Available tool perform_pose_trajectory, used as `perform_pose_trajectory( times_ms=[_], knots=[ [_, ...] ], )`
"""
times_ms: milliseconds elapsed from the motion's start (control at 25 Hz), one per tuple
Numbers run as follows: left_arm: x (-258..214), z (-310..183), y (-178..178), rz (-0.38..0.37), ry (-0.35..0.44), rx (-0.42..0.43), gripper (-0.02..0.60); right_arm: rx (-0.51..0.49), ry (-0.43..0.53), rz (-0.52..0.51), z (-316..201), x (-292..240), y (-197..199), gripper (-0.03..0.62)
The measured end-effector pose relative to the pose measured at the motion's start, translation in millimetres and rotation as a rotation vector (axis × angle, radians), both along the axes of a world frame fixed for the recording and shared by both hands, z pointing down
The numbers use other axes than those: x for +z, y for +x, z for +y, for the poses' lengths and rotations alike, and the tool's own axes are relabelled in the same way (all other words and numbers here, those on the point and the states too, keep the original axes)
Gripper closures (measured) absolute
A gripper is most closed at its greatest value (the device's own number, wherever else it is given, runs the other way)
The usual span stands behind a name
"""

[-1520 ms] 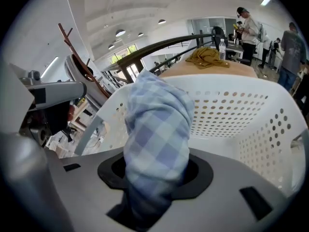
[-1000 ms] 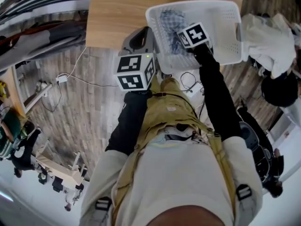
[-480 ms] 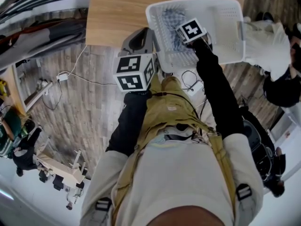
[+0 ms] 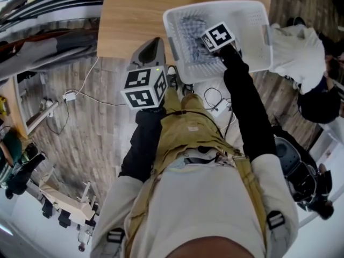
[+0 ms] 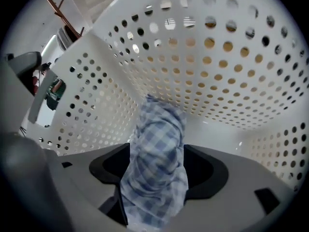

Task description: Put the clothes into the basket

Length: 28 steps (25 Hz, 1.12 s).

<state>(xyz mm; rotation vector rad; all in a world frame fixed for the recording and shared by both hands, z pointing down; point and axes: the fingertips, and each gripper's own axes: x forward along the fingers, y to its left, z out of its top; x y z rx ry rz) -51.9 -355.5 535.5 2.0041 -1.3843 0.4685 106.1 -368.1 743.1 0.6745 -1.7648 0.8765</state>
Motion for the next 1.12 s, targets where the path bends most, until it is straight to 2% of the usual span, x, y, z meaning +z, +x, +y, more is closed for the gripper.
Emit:
perform_pose_trajectory(
  times_ms=[120, 320, 400, 640, 760, 880, 1120],
  knots=[
    [-8, 2, -2, 0.008, 0.033, 0.011, 0.58, 0.002, 0.07, -0.016, -7, -33, -1, 0.253],
    [-26, 4, 2, 0.027, 0.094, 0.043, 0.58, 0.04, 0.251, -0.031, -24, -102, -6, 0.258],
    [-34, 5, 4, 0.031, 0.118, 0.053, 0.58, 0.077, 0.335, -0.049, -28, -131, -5, 0.282],
    [-75, 12, 21, 0.055, 0.188, 0.101, 0.58, 0.237, 0.629, -0.112, -25, -236, 6, 0.504],
    [-108, 18, 38, 0.081, 0.245, 0.144, 0.581, 0.346, 0.771, -0.204, -11, -295, 13, 0.56],
    [-139, 21, 50, 0.092, 0.306, 0.173, 0.58, 0.411, 0.881, -0.287, 4, -343, 13, 0.571],
    [-188, 27, 65, 0.096, 0.419, 0.208, 0.58, 0.458, 1.07, -0.372, 28, -411, 16, 0.571]
  ],
)
